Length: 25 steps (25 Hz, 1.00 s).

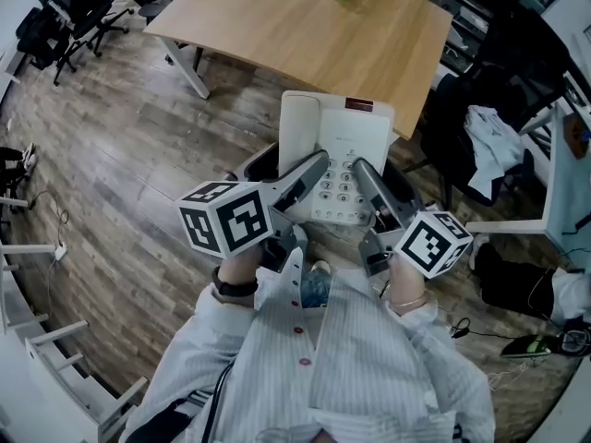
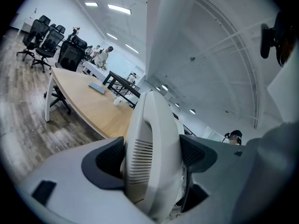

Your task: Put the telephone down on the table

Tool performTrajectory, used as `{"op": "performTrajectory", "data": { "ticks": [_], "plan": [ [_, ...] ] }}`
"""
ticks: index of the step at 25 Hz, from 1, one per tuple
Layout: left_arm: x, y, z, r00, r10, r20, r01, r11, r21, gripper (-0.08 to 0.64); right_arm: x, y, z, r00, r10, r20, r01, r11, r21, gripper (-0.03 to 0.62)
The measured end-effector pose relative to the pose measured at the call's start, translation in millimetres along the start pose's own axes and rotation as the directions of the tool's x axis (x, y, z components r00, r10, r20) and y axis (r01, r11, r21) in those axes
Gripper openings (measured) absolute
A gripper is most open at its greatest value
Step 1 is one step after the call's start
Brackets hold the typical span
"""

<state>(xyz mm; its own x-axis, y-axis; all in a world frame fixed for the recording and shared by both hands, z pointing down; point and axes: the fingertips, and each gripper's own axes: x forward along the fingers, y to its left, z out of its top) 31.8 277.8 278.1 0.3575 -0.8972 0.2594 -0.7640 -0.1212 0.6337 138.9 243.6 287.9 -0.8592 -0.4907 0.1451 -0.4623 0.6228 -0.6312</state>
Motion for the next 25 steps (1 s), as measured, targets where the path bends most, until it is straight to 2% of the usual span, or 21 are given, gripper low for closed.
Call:
{"op": "performTrajectory", "data": {
  "ticks": [11,17,25],
  "plan": [
    [46.8,74.0,76.6,0.998,-0.039,-0.051,0.039,0.999,0.004,0.374,105.4,-14.2,27.1,0.998,-0.052,0.030,0.051,0.998,0.031,0.245],
    [61.9,102.2,98.1,0.994,-0.076,-0.075,0.077,0.997,0.012,0.374,140.0,-19.1,30.5,0.995,-0.083,0.050,0.081,0.996,0.042,0.245],
    [65.4,136.5,115.3,0.994,-0.080,-0.072,0.079,0.997,-0.018,0.374,176.8,-17.6,27.0,0.995,-0.091,0.028,0.090,0.995,0.040,0.245]
  ]
}}
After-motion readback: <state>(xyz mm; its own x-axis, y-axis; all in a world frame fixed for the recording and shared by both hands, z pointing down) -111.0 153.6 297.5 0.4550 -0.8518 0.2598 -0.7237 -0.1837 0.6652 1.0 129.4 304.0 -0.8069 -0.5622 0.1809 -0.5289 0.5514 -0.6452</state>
